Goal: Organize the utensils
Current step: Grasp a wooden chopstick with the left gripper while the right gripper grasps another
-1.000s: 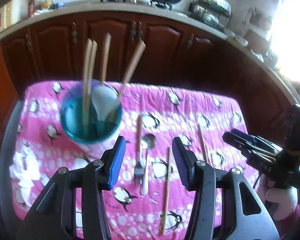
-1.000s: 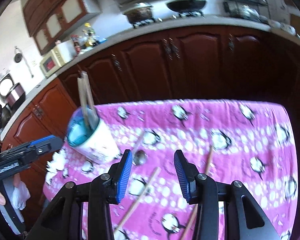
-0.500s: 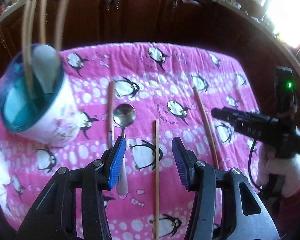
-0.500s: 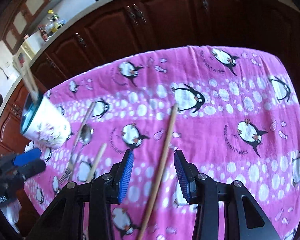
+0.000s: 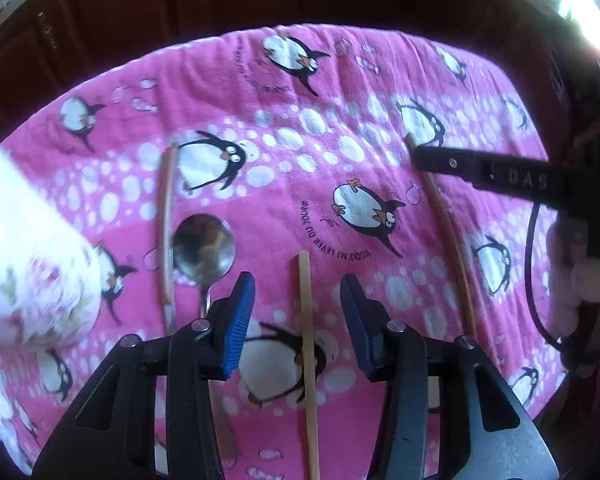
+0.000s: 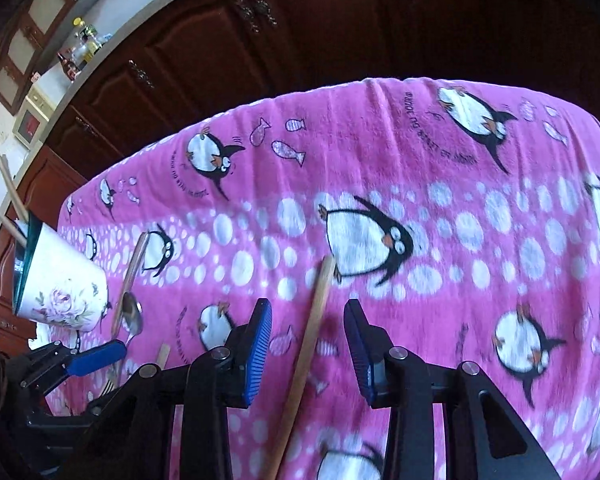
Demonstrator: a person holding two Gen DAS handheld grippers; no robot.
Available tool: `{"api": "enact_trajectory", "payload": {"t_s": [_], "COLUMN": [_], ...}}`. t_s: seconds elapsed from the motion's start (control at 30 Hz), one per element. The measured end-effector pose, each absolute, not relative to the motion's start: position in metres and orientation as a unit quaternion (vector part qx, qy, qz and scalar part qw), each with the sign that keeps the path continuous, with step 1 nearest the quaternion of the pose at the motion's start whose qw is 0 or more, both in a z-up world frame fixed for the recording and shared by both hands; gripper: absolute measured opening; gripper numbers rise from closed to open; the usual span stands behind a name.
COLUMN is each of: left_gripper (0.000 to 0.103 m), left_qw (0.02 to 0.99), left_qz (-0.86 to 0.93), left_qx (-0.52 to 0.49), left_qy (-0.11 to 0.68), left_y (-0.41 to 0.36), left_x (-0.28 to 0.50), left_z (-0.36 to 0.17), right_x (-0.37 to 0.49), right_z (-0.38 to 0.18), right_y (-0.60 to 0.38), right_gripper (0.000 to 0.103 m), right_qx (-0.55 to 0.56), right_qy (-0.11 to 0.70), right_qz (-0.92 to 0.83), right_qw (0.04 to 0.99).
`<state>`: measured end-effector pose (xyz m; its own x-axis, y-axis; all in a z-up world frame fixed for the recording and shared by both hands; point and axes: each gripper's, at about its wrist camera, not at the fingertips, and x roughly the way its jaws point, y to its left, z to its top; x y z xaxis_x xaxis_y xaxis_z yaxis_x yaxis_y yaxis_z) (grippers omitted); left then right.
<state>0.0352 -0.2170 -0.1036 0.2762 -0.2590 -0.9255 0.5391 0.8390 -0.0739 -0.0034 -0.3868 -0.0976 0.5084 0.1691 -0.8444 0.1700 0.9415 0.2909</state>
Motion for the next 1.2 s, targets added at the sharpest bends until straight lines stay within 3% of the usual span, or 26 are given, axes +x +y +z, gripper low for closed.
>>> {"api": "enact_trajectory", "payload": {"t_s": [0.17, 0.3, 0.33, 1.2], "left_gripper": [0.029, 0.007, 0.005, 0.004], "left_qw": [0.778, 0.778, 0.778, 0.855], "left_qz": [-0.251, -0.259, -0.261, -0.299], "left_qx": [0.168, 0.163, 0.157, 0.023], "left_qy": [0.550, 0.548, 0.550, 0.423], "left_y": [-0.233, -0.235, -0.235, -0.114], "left_x": [0.039, 0.041, 0.041, -0.027], "left_z": [-0.120, -0.121, -0.121, 0.033], "right_x": [0.014, 0.019, 0.021, -0.099], "right_z": [-0.112, -0.113, -0.114, 0.027], "right_y": [-0.391, -0.391, -0.390, -0.316], "right_gripper": [0.036, 0.011, 0.011, 0.007], "right_qx": [0.176, 0.154, 0.149, 0.096], "right_qy": [0.517, 0.514, 0.514, 0.385], "right_qz": [0.001, -0.001, 0.002, 0.086], "right_qw": [0.838, 0.844, 0.845, 0.914]}}
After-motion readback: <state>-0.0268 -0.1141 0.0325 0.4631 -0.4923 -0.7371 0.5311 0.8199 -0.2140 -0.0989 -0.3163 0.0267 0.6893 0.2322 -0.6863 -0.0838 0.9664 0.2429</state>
